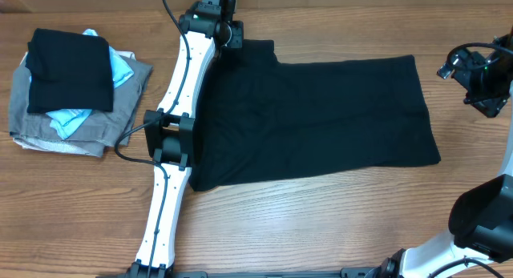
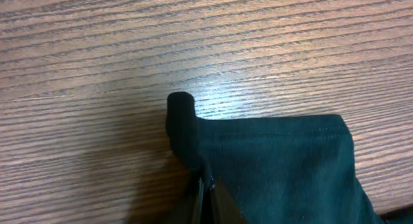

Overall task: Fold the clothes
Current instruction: 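Grasp the black shirt's top left corner with the left gripper, then move the right gripper to the shirt's top right corner and grasp it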

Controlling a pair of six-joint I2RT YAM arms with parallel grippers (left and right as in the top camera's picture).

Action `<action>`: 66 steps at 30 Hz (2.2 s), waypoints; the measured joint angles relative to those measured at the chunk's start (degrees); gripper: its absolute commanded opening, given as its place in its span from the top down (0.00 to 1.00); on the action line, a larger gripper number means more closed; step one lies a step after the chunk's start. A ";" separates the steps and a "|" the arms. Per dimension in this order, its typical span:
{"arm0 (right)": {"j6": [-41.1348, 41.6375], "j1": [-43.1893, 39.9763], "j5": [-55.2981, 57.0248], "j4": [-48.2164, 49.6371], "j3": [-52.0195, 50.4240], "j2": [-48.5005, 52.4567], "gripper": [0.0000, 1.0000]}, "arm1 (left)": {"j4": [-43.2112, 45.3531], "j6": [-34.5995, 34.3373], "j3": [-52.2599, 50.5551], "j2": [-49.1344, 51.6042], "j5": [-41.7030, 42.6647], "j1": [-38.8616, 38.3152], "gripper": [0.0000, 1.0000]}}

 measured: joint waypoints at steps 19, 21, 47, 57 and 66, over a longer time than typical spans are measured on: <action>-3.63 2.12 -2.84 12.74 -0.04 0.79 0.15 | -1.68 -0.17 0.02 0.00 0.00 0.00 0.95; -5.38 3.56 -2.99 14.93 0.00 2.27 0.15 | -1.90 -0.17 0.02 0.00 0.00 0.00 0.94; -25.20 8.33 -2.73 39.56 0.24 26.03 0.27 | -2.80 -0.15 0.02 0.00 -0.07 0.00 0.90; -28.76 8.59 0.20 41.68 0.24 30.42 0.22 | -3.54 -0.15 0.02 0.00 -0.07 0.00 0.89; -30.05 8.57 0.66 43.15 0.28 31.82 0.25 | -3.58 -0.15 0.02 0.00 -0.07 0.00 0.88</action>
